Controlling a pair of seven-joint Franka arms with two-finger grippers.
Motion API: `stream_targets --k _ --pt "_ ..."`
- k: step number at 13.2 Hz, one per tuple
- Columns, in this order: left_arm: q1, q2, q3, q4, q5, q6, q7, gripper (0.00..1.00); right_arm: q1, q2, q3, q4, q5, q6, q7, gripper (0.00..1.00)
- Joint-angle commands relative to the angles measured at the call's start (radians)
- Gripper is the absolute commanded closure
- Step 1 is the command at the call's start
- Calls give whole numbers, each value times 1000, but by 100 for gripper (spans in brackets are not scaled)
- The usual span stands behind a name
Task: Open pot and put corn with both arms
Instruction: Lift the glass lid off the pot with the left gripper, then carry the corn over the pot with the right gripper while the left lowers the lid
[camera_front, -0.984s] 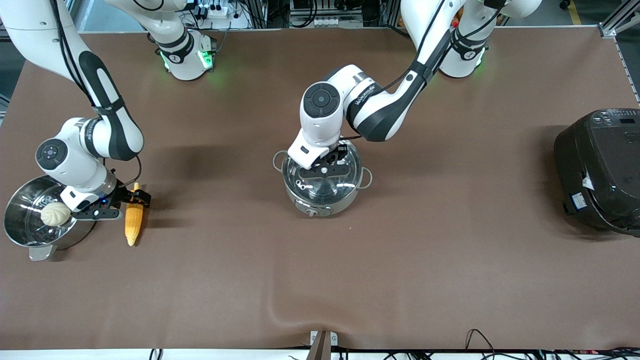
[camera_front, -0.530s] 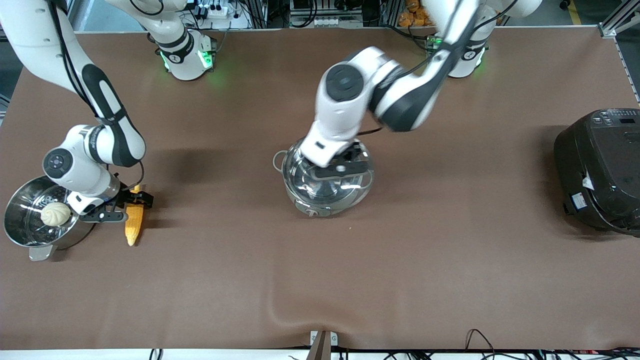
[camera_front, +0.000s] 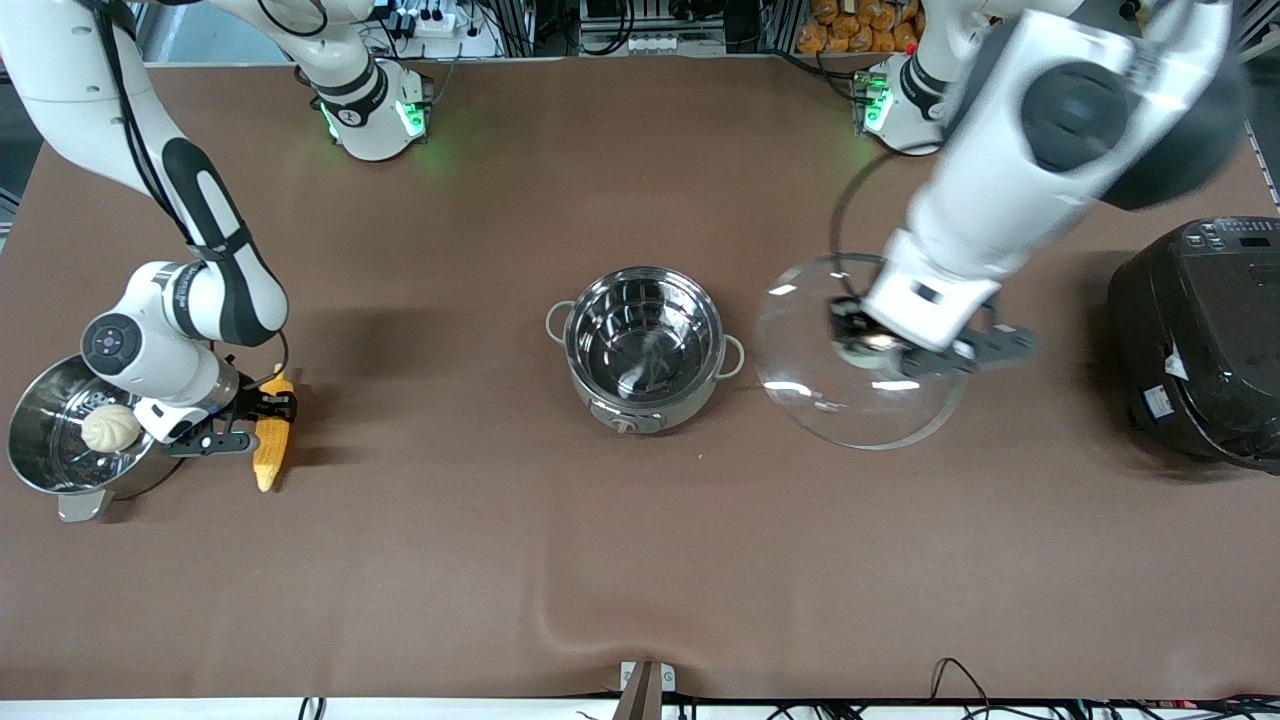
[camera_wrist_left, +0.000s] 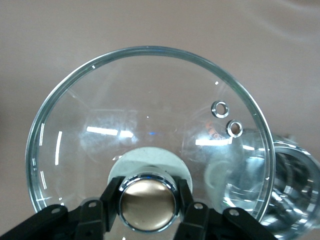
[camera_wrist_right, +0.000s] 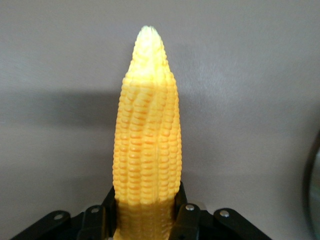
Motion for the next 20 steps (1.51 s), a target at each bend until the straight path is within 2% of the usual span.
stream_targets --k 1,2,3,5,6,8,10,12,14,16,18,20 --pt "108 -33 -18 -86 10 7 149 100 3 -118 29 -13 -4 -69 -97 100" --pt "150 -33 -18 -112 11 12 193 100 23 -167 47 -13 -1 -75 -97 100" --pt "193 -40 -20 -151 11 30 236 100 49 -218 64 -13 -1 -145 -103 100" --pt "263 -84 -20 -290 13 135 341 100 121 -341 101 -2 20 -344 -95 100" --pt "288 -112 -20 -374 17 204 365 100 178 -375 119 50 66 -412 -65 100" --pt "293 -146 -15 -525 20 329 369 100 299 -361 124 160 92 -529 95 100" --pt "307 -158 -17 -643 72 459 369 100 457 -337 123 214 94 -526 330 100" --pt "311 -157 -17 -753 86 594 369 100 578 -233 123 333 92 -534 641 100" --pt "320 -145 -14 -853 88 749 367 100 669 -161 124 413 108 -528 859 100" --pt "327 -117 -15 -881 93 796 367 100 751 -93 121 451 138 -524 928 100" --pt "328 -97 -15 -884 93 797 367 100 783 -47 121 455 140 -496 952 100" --pt "328 -71 -15 -884 93 799 360 100 822 -12 123 454 145 -428 1068 100"
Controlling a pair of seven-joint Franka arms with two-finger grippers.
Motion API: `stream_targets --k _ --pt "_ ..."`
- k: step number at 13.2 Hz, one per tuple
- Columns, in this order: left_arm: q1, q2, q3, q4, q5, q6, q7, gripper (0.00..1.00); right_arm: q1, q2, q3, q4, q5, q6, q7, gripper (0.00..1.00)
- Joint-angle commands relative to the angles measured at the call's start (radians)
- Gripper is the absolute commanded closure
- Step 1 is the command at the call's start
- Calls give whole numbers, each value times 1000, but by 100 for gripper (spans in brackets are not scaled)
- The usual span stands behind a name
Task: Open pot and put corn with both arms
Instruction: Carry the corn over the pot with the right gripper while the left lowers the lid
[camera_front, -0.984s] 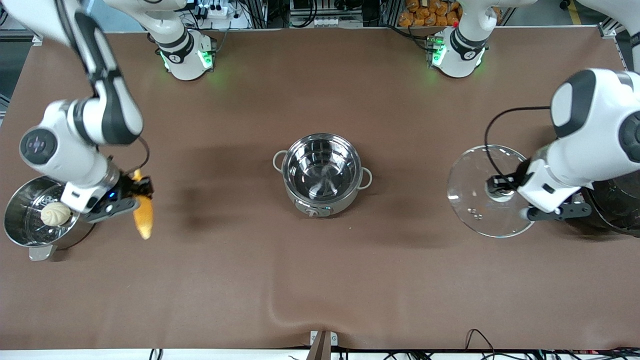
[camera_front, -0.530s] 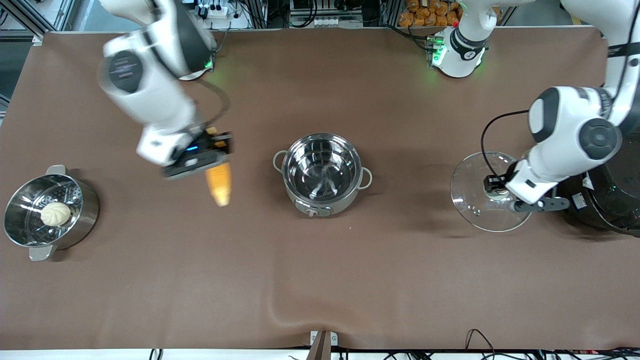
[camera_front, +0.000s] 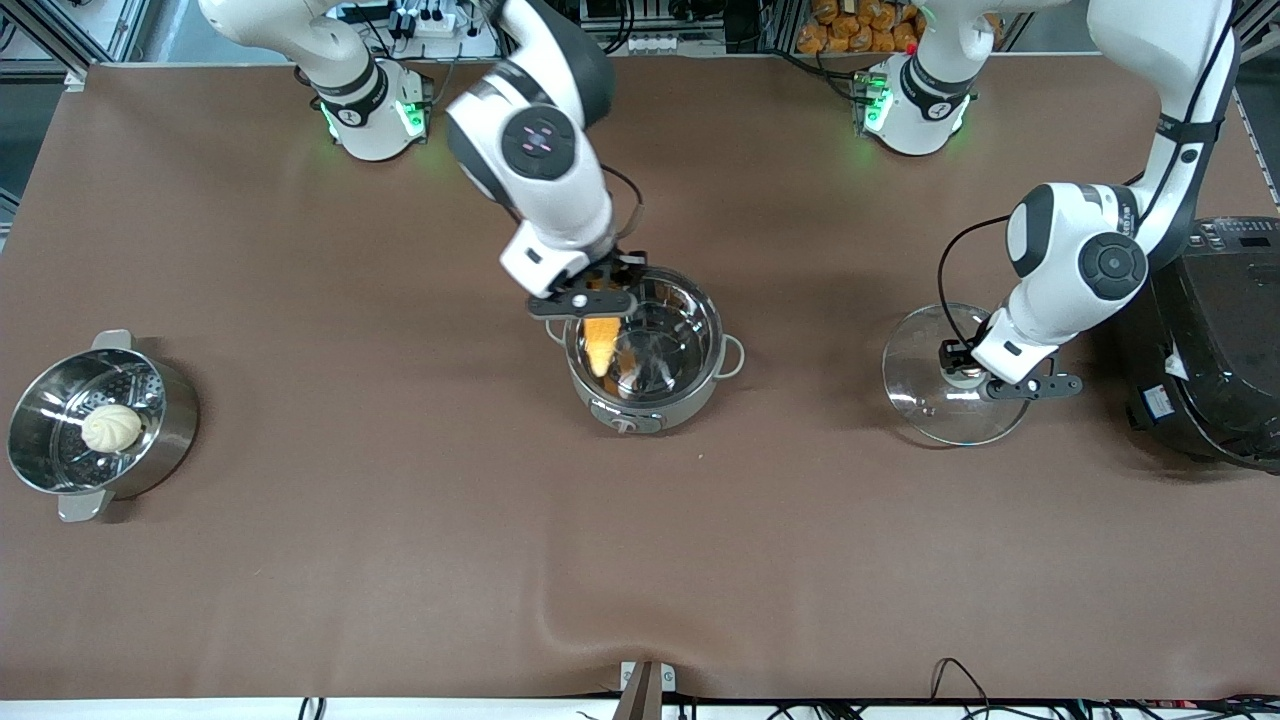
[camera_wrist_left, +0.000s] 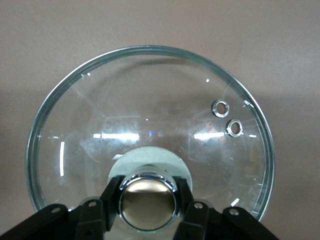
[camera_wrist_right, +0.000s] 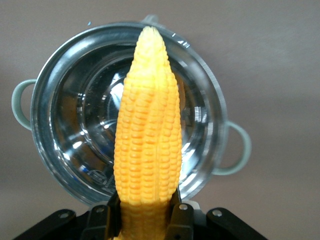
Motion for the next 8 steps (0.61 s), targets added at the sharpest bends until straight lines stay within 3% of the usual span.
stream_targets --k 1,3,6,7,8 --pt "12 12 -11 -1 25 14 -11 100 48 56 -12 42 19 30 98 99" --pt "11 41 -12 6 25 16 -14 100 85 66 -15 40 77 35 137 100" --pt "11 60 -14 8 25 19 -15 98 91 113 -16 52 83 85 154 100" --pt "11 69 -14 8 25 19 -17 86 96 121 -16 58 83 106 153 100" --pt "9 74 -14 11 25 19 -17 67 85 121 -16 59 79 107 147 99"
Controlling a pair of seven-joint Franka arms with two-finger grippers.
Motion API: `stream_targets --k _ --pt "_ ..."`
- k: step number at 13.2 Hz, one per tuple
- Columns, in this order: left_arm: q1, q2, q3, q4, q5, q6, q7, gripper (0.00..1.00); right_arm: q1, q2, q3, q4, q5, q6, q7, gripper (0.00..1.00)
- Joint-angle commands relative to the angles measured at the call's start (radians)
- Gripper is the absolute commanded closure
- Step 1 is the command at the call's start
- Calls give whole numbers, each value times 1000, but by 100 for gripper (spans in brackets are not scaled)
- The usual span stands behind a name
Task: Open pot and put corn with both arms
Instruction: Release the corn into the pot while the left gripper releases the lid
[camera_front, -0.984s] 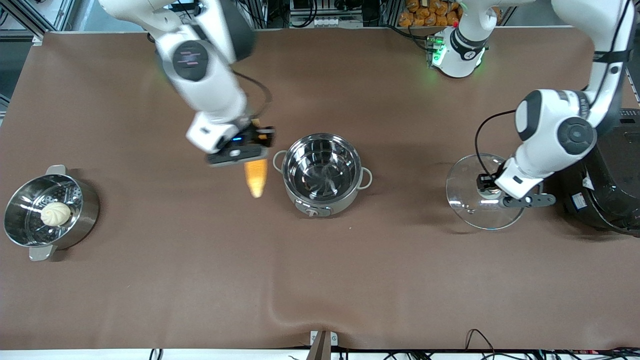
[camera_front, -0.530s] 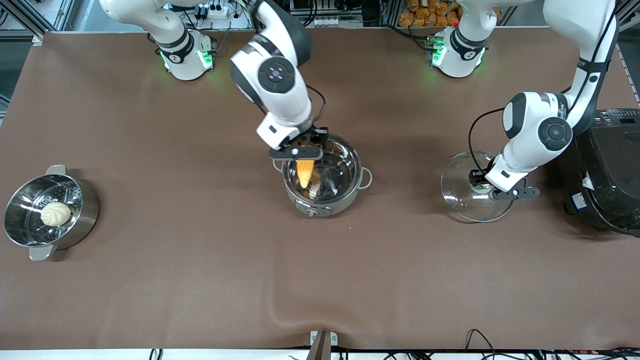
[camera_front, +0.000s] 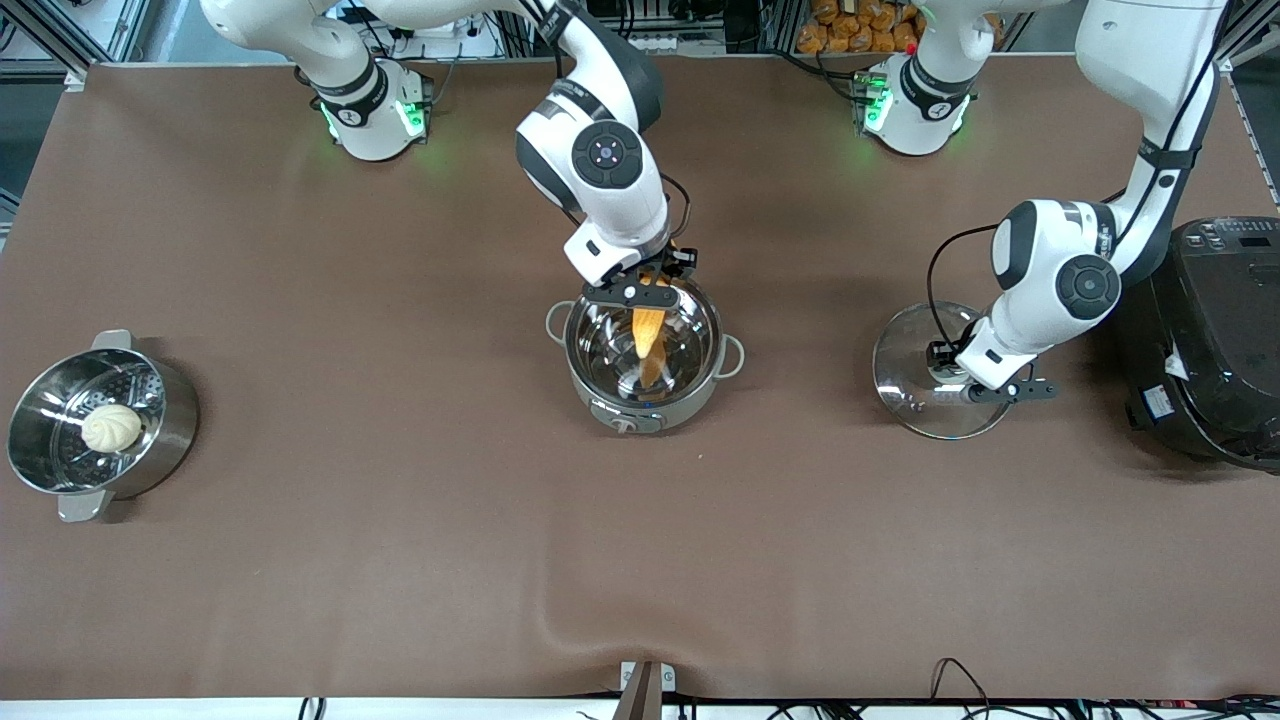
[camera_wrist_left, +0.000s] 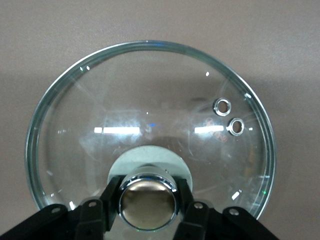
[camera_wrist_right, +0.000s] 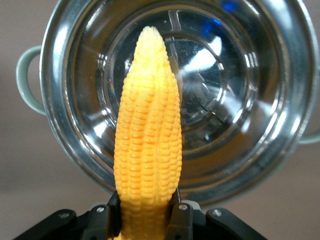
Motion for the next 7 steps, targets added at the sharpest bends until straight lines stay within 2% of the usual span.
stream_targets --k 1,2,3,4,6,7 --pt "6 6 -11 15 25 3 -20 56 -3 34 -18 46 16 5 1 93" --pt "6 8 -13 18 25 3 -20 52 -6 30 -23 47 13 10 9 77" --pt "4 9 -13 26 25 2 -20 46 -23 40 -41 58 13 25 6 41" --pt "4 11 -13 35 25 0 -21 36 -31 69 -46 67 7 77 0 0" --pt "0 12 -13 47 24 -4 -60 0 -31 80 -47 66 -76 120 1 0" --pt "-3 9 -14 55 25 -6 -69 0 -22 80 -47 66 -103 119 3 0"
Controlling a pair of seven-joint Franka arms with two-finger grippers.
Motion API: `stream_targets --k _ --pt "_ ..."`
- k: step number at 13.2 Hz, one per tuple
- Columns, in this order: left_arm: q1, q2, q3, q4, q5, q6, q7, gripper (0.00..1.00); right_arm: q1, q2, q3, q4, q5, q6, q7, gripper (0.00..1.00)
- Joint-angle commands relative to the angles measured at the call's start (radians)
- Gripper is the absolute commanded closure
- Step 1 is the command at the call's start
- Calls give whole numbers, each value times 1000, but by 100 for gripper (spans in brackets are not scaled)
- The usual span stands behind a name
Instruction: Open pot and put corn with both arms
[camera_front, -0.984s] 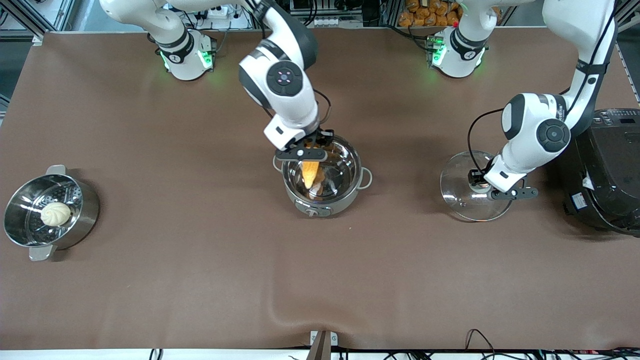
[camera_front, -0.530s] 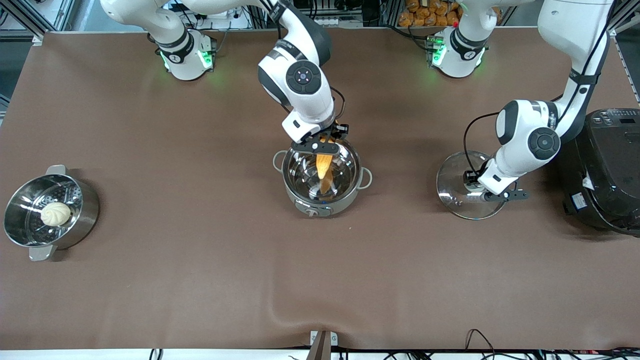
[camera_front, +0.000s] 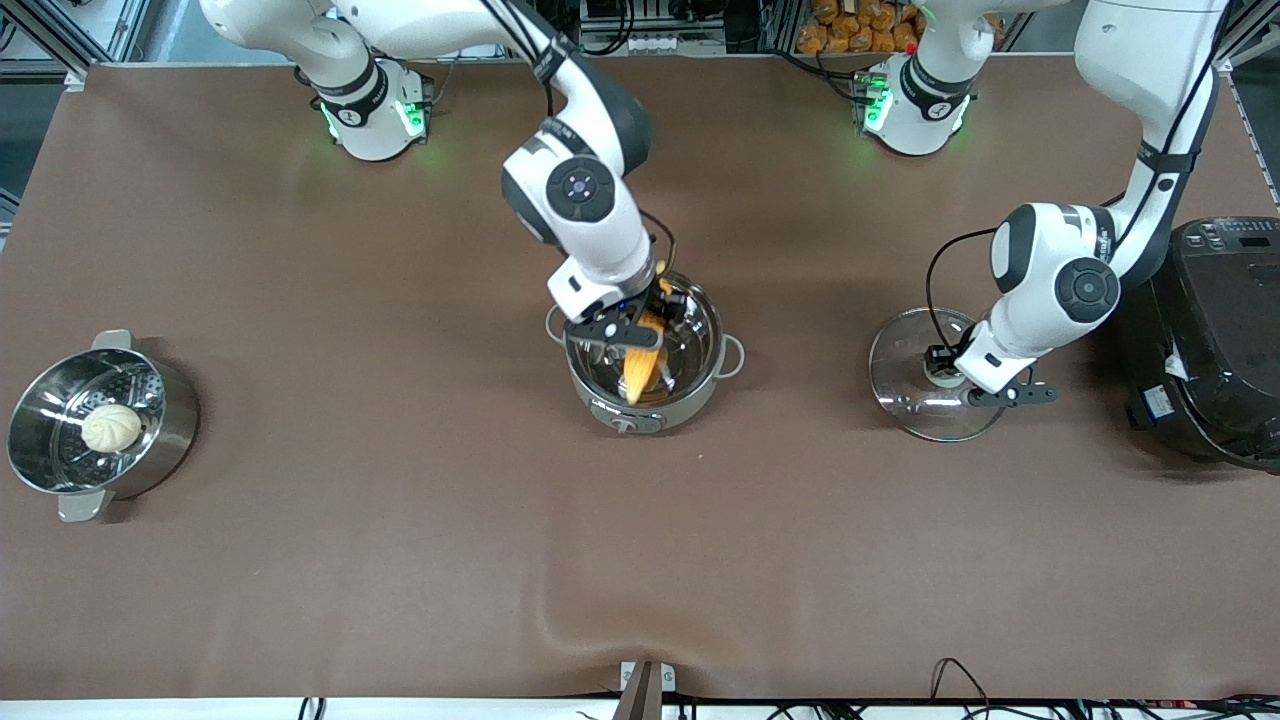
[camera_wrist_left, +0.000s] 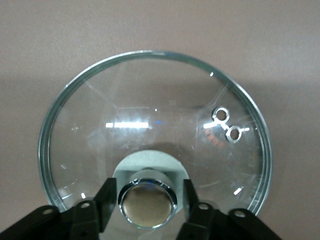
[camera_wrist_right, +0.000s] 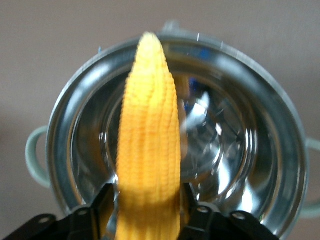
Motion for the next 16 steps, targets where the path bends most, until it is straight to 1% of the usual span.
stream_targets --k 1,2,3,4,5,6,7,8,10,11,12,14,16 --pt "-5 -3 -8 37 25 -12 -44 0 8 29 9 34 -59 0 7 0" --pt "-1 -14 -8 55 25 -32 -41 0 0 23 8 37 -59 -24 2 0" --pt "-1 -34 -8 81 25 -75 -39 0 -18 16 6 43 -59 -66 -2 0" --pt "-1 -46 -9 124 25 -135 -38 0 -50 -12 6 43 -64 -110 4 0" --pt "-1 -59 -9 185 25 -213 -33 0 -67 -53 -17 34 -101 -142 11 0" --pt "-1 -63 -9 248 25 -294 -27 0 -84 -81 -69 37 -142 -159 7 0" --pt "-1 -69 -9 307 25 -366 -24 0 -103 -102 -106 37 -164 -161 -16 0" --pt "-2 -77 -11 359 25 -427 -18 0 -136 -113 -129 36 -167 -161 -112 0" --pt "-1 -95 -32 455 25 -523 -15 0 -234 -138 -130 37 -158 -179 -353 0" --pt "-1 -106 -34 498 25 -572 -15 0 -274 -157 -130 40 -153 -207 -422 0" --pt "-1 -115 -40 543 25 -616 -16 0 -317 -177 -130 42 -152 -251 -479 0" --pt "-2 -128 -48 633 25 -713 -19 0 -400 -210 -132 42 -152 -368 -656 0" --pt "-1 -129 -55 725 25 -817 -19 0 -495 -251 -129 42 -123 -445 -780 0"
